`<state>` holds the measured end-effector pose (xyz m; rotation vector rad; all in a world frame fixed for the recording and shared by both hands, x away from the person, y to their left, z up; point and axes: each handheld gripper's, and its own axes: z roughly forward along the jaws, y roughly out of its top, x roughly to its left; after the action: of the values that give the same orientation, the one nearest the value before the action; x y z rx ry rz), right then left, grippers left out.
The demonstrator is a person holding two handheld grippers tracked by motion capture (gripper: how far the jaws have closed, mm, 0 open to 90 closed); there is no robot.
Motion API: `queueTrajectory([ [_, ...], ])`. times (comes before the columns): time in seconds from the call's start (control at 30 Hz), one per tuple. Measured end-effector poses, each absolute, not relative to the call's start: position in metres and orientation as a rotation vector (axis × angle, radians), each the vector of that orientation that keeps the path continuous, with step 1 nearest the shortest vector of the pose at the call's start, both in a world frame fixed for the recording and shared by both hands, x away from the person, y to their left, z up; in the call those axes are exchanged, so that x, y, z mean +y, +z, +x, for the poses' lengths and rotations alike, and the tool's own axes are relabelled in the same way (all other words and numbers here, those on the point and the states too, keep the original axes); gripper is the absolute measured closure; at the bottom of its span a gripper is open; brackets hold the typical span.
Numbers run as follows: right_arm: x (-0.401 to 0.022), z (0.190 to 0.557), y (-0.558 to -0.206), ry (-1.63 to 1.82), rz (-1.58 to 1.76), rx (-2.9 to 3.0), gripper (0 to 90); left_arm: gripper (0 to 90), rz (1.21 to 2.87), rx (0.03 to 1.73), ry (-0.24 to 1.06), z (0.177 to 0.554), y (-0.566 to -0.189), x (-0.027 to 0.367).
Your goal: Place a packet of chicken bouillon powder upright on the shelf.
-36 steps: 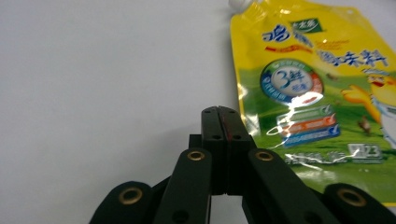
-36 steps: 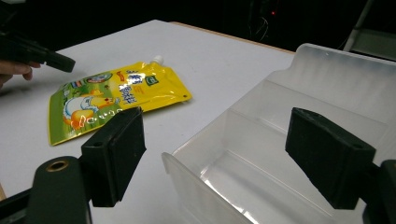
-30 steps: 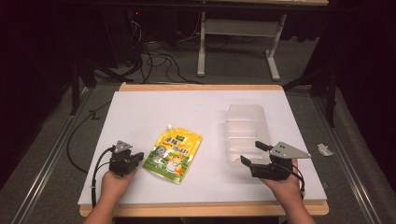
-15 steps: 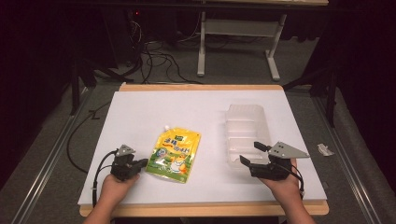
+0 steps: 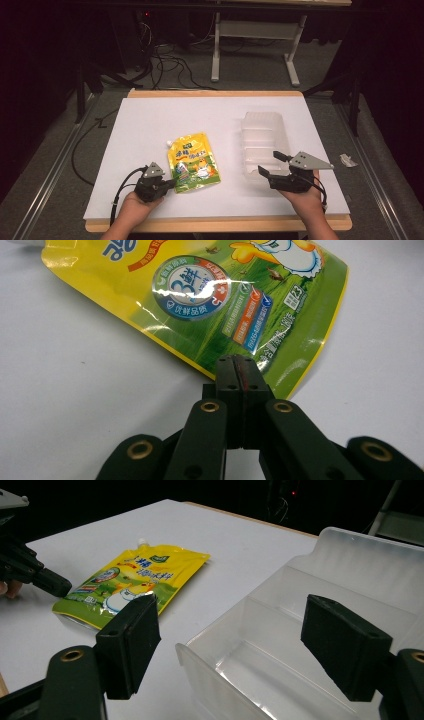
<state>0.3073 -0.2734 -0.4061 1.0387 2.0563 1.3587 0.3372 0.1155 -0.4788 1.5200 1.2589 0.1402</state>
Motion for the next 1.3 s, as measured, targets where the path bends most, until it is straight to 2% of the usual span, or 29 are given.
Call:
queueTrajectory([
  [0.07,-0.273,0.307,-0.406,1.359,1.039,2.056,24.0,89.5,1.505,1.276,0.161,0.34,-0.478,0.117],
  [0.33,-0.272,0.308,-0.406,1.362,1.032,2.059,23.9,70.1,1.309,1.36,0.224,0.363,-0.471,0.132],
  [0.47,-0.273,0.308,-0.406,1.359,1.035,2.059,23.8,59.8,1.179,1.373,0.16,0.379,-0.464,0.138],
  [0.53,-0.274,0.309,-0.407,1.358,1.036,2.062,23.8,56.9,1.165,1.381,0.152,0.387,-0.463,0.137],
  [0.8,-0.273,0.309,-0.407,1.357,1.041,2.063,23.9,50.9,1.141,1.411,0.178,0.418,-0.468,0.132],
  [0.9,-0.272,0.308,-0.408,1.352,1.049,2.066,24.0,48.4,1.094,1.44,0.151,0.43,-0.471,0.132],
  [0.97,-0.271,0.308,-0.408,1.355,1.05,2.067,24.0,45.6,1.12,1.456,0.146,0.436,-0.474,0.13],
  [1.3,-0.27,0.307,-0.409,1.344,1.032,2.07,24.2,42.0,1.082,1.536,0.078,0.451,-0.48,0.132],
])
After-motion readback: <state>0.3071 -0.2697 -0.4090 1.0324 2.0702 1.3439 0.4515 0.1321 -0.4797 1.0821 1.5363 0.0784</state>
